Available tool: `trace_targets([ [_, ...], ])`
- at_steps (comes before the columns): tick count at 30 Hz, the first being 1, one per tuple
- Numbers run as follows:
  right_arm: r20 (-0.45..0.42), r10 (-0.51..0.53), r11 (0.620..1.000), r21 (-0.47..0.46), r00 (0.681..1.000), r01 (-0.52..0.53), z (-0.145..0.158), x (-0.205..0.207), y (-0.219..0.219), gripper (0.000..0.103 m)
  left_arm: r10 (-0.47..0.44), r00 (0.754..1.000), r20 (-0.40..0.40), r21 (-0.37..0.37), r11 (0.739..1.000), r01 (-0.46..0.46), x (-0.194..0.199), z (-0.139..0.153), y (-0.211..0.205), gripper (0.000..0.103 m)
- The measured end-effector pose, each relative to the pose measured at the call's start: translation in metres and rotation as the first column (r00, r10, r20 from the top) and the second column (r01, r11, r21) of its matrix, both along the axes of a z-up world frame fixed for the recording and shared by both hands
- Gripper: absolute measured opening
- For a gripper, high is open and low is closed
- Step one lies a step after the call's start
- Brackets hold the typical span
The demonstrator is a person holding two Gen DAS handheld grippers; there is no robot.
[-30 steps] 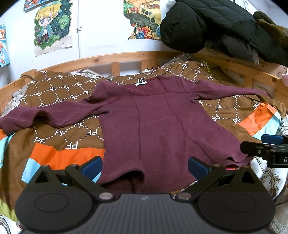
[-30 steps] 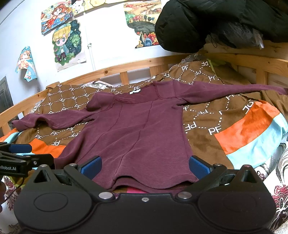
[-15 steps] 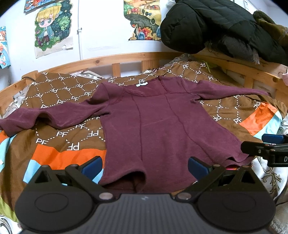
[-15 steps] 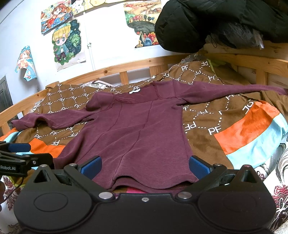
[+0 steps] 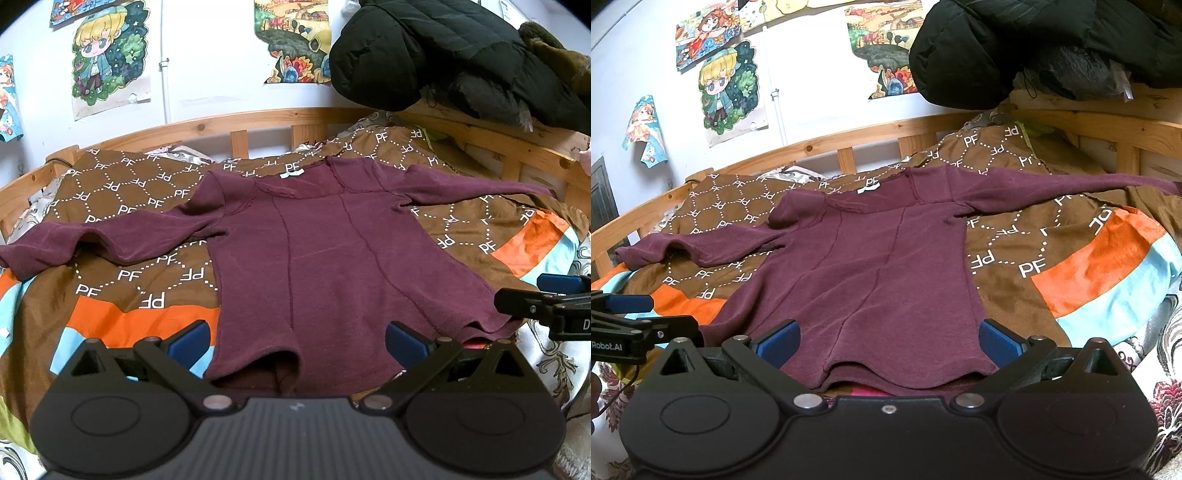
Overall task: Fold small clothes
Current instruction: 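Grasp the sleeve cuff nearest the right tool with the right gripper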
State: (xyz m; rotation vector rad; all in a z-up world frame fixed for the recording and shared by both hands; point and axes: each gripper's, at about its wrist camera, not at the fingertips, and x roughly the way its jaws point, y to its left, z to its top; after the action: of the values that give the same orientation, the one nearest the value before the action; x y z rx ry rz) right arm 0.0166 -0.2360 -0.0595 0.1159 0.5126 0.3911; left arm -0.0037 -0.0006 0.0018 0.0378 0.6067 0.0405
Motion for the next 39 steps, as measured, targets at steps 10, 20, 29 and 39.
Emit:
trace_targets([
  [10, -0.023, -0.009, 1.0, -0.02, 1.0, 0.008, 0.002, 0.003, 0.002, 0.103, 0.024, 0.999, -0.036, 0.006, 1.0, -0.024, 0.007, -0.001, 0.003, 0.103],
  [20, 0.03, -0.096, 0.995, 0.042, 0.995, 0.095, 0.053, 0.051, -0.04, 0.103, -0.065, 0.996, -0.064, -0.015, 0.998, 0.064, 0.059, 0.051, -0.005, 0.103],
  [29, 0.013, -0.344, 0.937, 0.073, 0.939, 0.342, 0.074, 0.151, -0.145, 0.103, 0.091, 0.992, -0.082, -0.042, 0.995, -0.095, 0.131, 0.108, 0.0, 0.103],
  [39, -0.25, -0.374, 0.873, 0.23, 0.893, 0.43, 0.05, 0.213, -0.233, 0.103, 0.205, 0.967, -0.153, -0.032, 0.977, -0.212, 0.182, 0.081, 0.017, 0.103],
])
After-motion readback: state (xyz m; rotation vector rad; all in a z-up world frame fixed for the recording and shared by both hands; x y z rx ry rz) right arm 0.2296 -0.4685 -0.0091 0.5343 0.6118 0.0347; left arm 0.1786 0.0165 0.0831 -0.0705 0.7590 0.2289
